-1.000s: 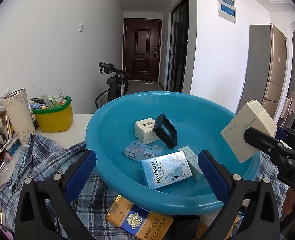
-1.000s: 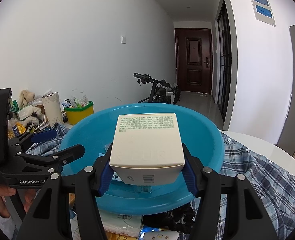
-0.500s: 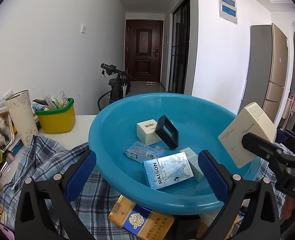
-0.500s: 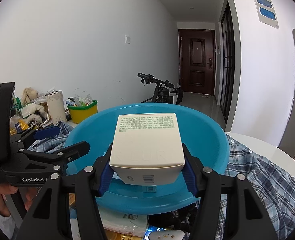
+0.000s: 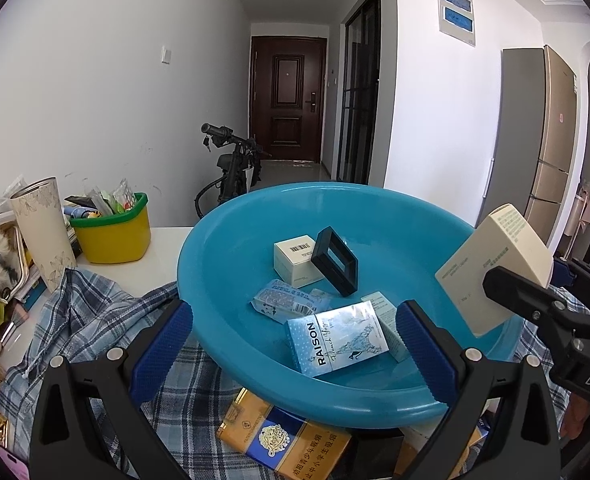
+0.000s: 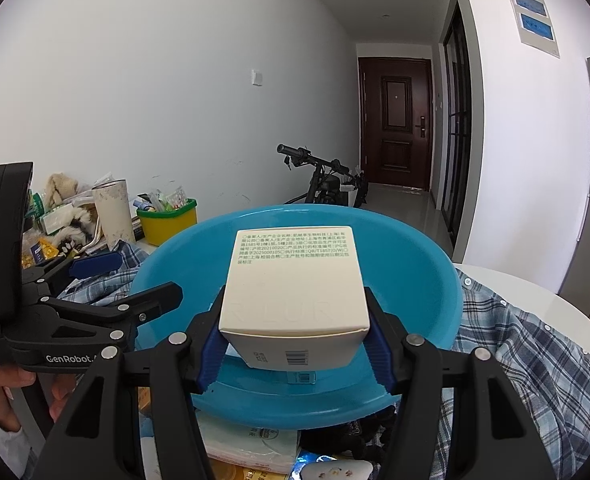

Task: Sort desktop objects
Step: 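Lower the right tool and open it to drop the cream box into the basin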

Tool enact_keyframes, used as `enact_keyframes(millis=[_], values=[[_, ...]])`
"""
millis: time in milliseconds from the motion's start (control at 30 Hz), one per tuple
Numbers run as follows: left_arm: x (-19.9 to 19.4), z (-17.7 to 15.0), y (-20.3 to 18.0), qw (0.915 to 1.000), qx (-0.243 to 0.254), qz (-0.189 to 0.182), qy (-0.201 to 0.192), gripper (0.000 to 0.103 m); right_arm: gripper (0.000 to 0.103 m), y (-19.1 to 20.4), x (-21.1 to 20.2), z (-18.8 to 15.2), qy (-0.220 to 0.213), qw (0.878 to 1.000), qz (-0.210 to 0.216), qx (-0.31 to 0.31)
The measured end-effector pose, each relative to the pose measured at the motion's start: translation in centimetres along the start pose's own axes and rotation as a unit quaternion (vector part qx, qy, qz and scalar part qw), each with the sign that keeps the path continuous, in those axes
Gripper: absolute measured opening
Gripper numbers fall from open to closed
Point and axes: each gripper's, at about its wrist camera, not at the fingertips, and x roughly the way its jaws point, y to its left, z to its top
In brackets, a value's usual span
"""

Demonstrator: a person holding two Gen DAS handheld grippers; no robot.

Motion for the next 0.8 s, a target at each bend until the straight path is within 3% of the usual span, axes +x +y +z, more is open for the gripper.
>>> enact_keyframes(millis=[800], values=[[-0.06,-0.01,0.04,0.9998,-0.008,-0.011,0.011,0.103,0.058,-0.26,0.05,-0.10,-0.001,1.000,-0.005,0.003]])
